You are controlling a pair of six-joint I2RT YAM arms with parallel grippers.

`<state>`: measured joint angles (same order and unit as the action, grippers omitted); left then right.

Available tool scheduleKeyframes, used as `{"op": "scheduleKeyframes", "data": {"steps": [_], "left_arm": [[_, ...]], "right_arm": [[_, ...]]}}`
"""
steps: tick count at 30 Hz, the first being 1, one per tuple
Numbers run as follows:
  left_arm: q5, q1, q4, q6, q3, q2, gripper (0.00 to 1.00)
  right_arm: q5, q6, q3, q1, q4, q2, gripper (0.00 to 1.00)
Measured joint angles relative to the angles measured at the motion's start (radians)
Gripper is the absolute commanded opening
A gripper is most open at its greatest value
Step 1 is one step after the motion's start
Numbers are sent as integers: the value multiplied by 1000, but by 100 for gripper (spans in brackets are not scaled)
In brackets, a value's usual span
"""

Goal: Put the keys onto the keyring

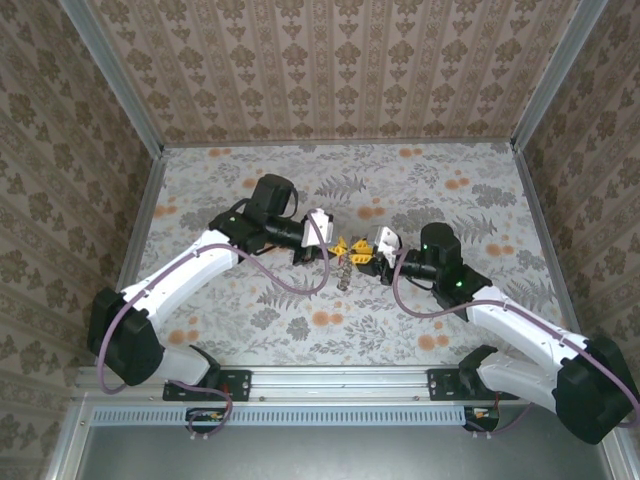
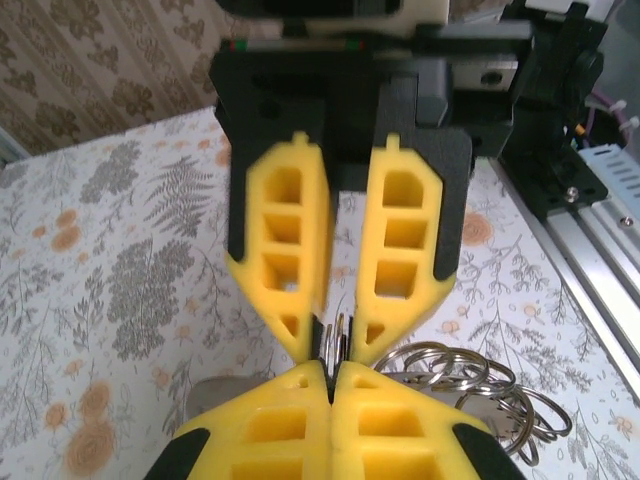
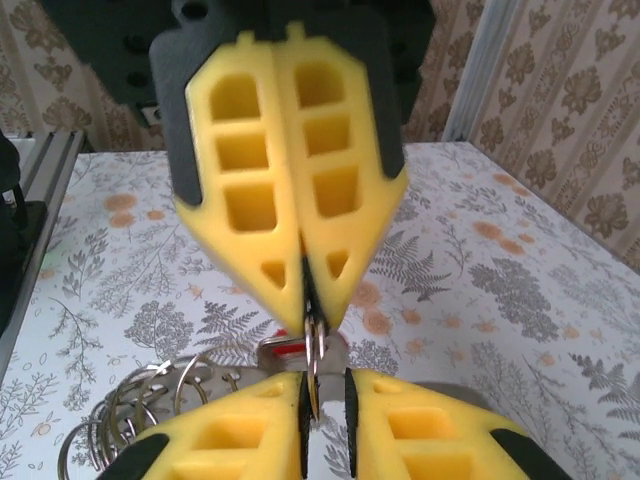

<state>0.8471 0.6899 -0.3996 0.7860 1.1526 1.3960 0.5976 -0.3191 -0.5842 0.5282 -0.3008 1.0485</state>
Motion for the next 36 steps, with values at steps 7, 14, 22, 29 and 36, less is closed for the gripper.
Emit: {"op": "scheduleKeyframes", "data": {"steps": [7, 14, 22, 29, 36], "left_arm": [[-110, 24, -51, 13, 15, 3, 0], [-145, 36, -72, 24, 16, 4, 0], [-147, 43, -87, 31, 31, 15, 0], [-146, 31, -87, 31, 35, 17, 19], [-26, -41, -114, 32, 35, 16, 27]], "right_arm": [[-19, -85, -68, 0, 159, -1, 24], [-18, -106, -97, 0, 243, 16, 25], [-13, -98, -136, 0, 261, 88, 11], [2, -84, -135, 5, 255, 96, 0], [11, 36, -21, -14, 28, 43, 0]]}}
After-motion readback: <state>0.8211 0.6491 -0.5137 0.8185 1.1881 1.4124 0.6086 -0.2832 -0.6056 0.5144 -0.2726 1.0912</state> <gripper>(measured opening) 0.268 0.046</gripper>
